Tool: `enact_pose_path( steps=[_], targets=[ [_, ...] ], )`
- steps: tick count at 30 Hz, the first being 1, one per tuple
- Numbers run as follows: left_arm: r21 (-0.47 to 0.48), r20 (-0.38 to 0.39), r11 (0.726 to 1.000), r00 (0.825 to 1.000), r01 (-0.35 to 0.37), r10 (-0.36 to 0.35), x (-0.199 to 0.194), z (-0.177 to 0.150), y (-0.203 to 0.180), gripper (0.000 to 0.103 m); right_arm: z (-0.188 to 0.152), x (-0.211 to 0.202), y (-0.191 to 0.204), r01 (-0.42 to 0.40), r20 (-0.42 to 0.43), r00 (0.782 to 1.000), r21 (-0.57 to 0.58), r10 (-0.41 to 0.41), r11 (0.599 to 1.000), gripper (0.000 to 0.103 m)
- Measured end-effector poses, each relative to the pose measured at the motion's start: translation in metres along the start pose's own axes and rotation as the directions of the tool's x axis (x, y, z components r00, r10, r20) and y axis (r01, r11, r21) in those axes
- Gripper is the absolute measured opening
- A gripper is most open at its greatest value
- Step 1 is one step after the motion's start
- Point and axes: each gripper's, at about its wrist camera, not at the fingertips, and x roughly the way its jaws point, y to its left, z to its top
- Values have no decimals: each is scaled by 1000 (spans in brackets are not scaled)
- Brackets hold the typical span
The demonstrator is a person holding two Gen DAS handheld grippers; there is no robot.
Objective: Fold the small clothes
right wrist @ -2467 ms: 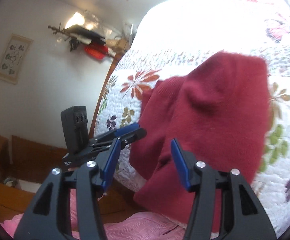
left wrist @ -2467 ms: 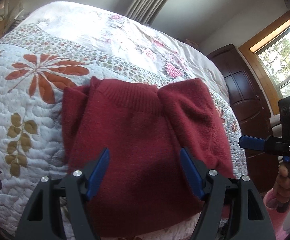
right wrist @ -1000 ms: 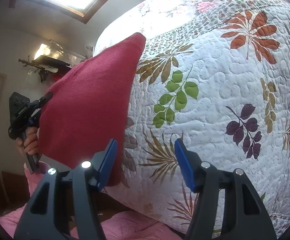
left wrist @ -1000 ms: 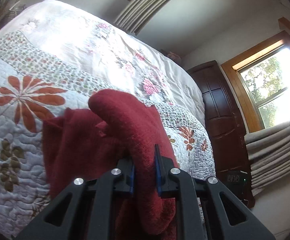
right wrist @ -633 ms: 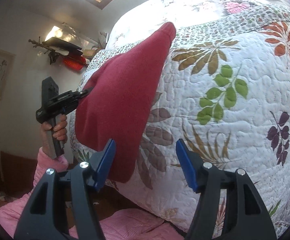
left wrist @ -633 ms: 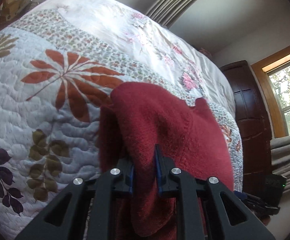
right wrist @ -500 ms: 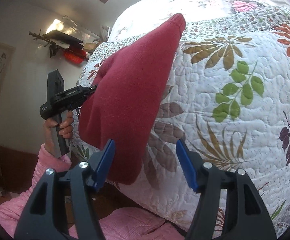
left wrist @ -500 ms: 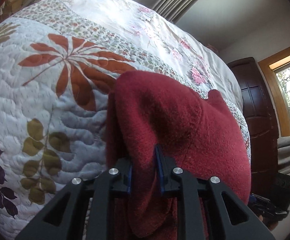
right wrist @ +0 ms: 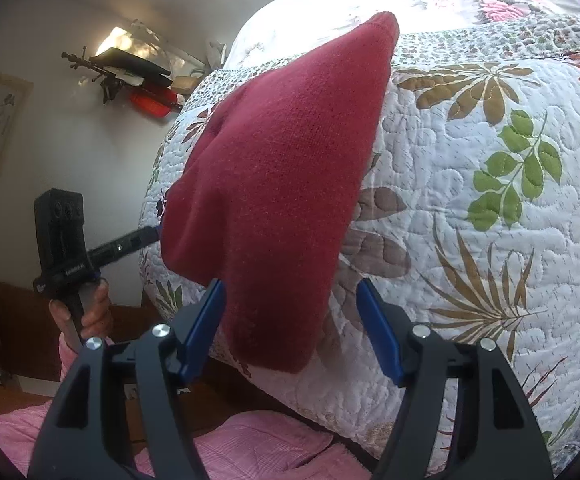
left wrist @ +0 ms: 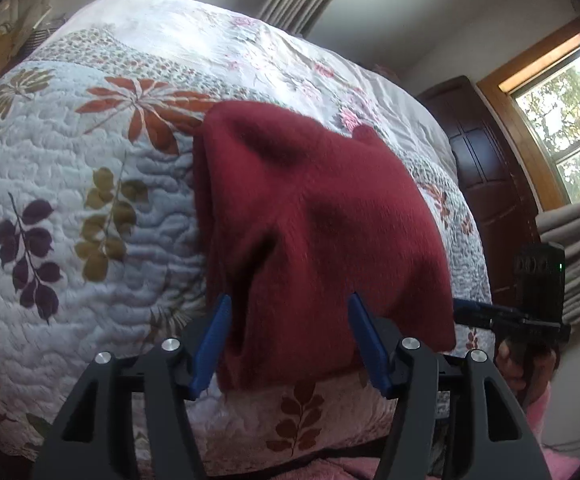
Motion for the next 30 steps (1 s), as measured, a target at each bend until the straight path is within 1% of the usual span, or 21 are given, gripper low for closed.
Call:
enact_pose_path(
  steps=[2, 3, 5, 6, 7, 8, 9, 10, 11, 14, 16, 18, 20, 23, 24, 25, 26, 27, 28, 29, 30],
  targets=[
    [-8, -36, 1000, 999, 13, -13, 11, -10, 1, 62, 1, 4, 2, -3, -6, 1000, 2, 3, 1000, 69],
    [-25, -52, 999, 998, 25, -26, 16, -14, 4, 60, 0, 6, 2, -6, -10, 1000, 4, 6, 1000, 69],
    [-79, -74, 995, 995, 60, -66, 26, -17, 12, 51, -1, 12, 3, -8, -22, 1000, 10, 8, 1000, 69],
    [-94, -77, 993, 994, 73, -80, 29, -17, 15, 36, -2, 14, 3, -9, -26, 1000, 13, 10, 1000, 69],
    [-104, -80, 992, 993, 74, -83, 31, -16, 17, 24, -2, 16, 2, -11, -32, 999, 20, 11, 1000, 59],
    [-113, -76, 991, 993, 77, -86, 30, -15, 19, 19, -3, 18, 1, -17, -37, 999, 31, 18, 999, 41],
    [-119, -68, 989, 993, 88, -96, 28, -14, 21, 13, -4, 18, -1, -19, -38, 999, 43, 20, 999, 38],
    [-119, -58, 987, 992, 104, -112, 24, -14, 22, 11, -6, 17, -2, -24, -32, 999, 43, 25, 999, 29],
    [-111, -44, 987, 992, 112, -118, 18, -13, 22, 11, -8, 15, -1, -27, -28, 999, 37, 28, 999, 24],
    [-79, -31, 991, 993, 111, -114, 7, -15, 27, 10, -13, 10, 1, -16, -28, 999, 13, 17, 1000, 22],
    [-89, -54, 991, 993, 105, -110, 13, -19, 33, 11, -18, 14, 0, 14, -42, 999, -6, -14, 1000, 21],
    [-85, -93, 993, 992, 77, -85, 28, -25, 39, 11, -22, 22, -4, 35, -61, 998, 3, -35, 999, 22],
    [-61, -109, 998, 994, 28, -34, 43, -31, 44, 11, -26, 34, -13, 40, -86, 996, 26, -38, 999, 26],
    [-85, -112, 996, 993, 33, -42, 53, -33, 51, 11, -31, 43, -25, 32, -99, 995, 61, -25, 998, 34],
    [-78, -112, 997, 993, 30, -39, 52, -32, 50, 13, -31, 41, -29, 18, -98, 995, 68, -12, 997, 34],
    [-62, -115, 998, 993, 26, -33, 50, -31, 47, 15, -31, 38, -29, 13, -93, 996, 65, -7, 998, 37],
    [-50, -117, 998, 993, 30, -36, 46, -29, 44, 17, -29, 33, -27, 17, -86, 996, 49, -12, 999, 43],
    [-46, -118, 998, 992, 44, -49, 42, -25, 40, 23, -28, 27, -27, 20, -82, 996, 35, -17, 999, 46],
    [-47, -118, 997, 991, 65, -70, 37, -22, 37, 36, -25, 21, -24, 23, -78, 997, 16, -22, 1000, 51],
    [-46, -114, 995, 989, 88, -93, 29, -19, 35, 42, -22, 14, -22, 26, -68, 997, 4, -26, 1000, 56],
    [-48, -98, 993, 989, 109, -113, 21, -16, 38, 50, -18, 10, -20, 28, -54, 998, -5, -28, 1000, 57]
  ],
)
